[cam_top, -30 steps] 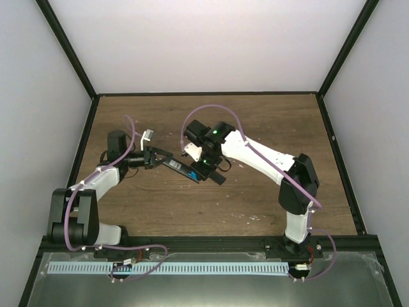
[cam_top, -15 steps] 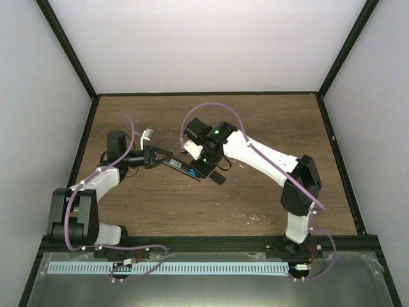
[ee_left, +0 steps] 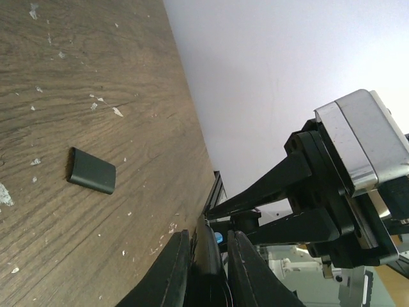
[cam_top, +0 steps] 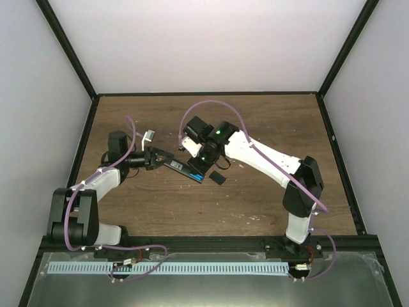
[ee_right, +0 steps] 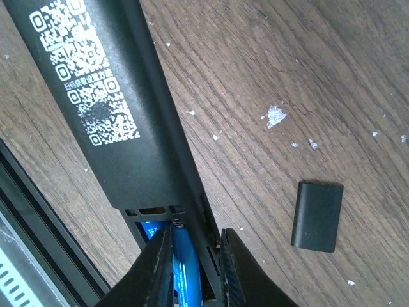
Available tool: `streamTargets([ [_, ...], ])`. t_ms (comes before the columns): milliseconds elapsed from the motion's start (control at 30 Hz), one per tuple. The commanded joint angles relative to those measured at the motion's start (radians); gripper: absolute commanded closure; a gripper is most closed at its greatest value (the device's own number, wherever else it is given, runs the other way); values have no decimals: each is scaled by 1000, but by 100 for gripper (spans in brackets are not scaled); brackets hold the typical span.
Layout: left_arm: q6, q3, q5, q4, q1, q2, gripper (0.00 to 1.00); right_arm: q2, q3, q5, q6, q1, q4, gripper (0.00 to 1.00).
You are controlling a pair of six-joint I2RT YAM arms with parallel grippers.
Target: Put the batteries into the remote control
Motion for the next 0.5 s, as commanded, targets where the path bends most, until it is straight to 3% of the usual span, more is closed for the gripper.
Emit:
streamTargets([
  [0,-12,-3,56,22,-5,-3,100,-48,8,53,-4,2,24,86],
  [333,-41,-6,57,54,-5,5,100,-129,29,66,-1,2,92,64],
  [467,-125,-22,52,163,-5,4,100,-219,-61,68,23,2,223,47],
])
